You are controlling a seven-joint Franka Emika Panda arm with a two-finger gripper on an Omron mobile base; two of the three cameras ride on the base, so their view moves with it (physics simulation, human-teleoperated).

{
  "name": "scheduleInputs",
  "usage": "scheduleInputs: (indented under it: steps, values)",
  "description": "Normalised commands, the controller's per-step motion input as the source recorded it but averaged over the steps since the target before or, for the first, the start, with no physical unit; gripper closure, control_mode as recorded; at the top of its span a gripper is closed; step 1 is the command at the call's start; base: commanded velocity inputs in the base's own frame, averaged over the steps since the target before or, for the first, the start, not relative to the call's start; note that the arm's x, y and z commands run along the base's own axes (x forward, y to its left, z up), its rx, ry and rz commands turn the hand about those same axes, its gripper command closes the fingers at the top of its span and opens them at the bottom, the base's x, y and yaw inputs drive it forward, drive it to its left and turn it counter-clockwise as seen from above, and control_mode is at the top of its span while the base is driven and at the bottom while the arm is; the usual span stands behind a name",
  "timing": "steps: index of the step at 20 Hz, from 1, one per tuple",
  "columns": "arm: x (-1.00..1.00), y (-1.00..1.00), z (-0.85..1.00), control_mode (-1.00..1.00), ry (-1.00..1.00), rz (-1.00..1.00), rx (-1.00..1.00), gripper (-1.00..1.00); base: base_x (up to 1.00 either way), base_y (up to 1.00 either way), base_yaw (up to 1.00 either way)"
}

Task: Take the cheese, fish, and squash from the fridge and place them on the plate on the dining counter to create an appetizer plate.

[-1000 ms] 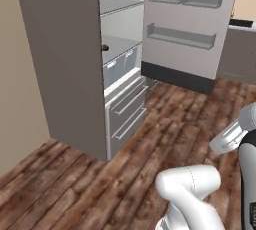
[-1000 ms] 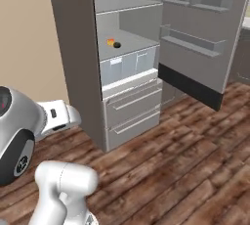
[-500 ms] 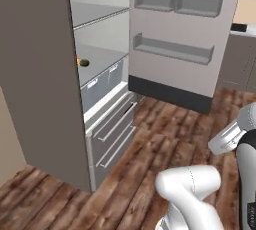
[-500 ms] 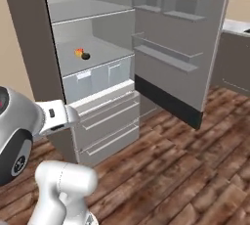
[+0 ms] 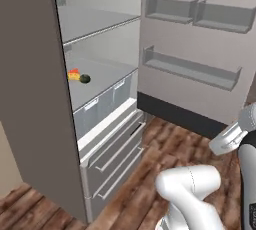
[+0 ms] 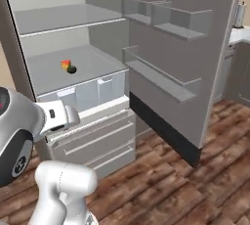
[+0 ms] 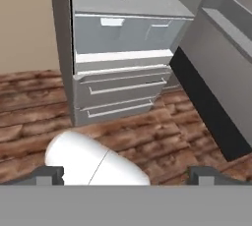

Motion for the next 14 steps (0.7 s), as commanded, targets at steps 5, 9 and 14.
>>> scheduleInputs:
  steps: [5,9,14]
  values:
    - [0.0,0.0,0.0,1.0,0.0,0.0,0.0,-1.0,0.9,0.0,0.41]
    - [0.0,0.0,0.0,1.0,0.0,0.0,0.0,-1.0,0.85,0.0,0.36]
    - [0.0,0.0,0.0,1.0,0.0,0.0,0.0,-1.0,0.7,0.0,0.33]
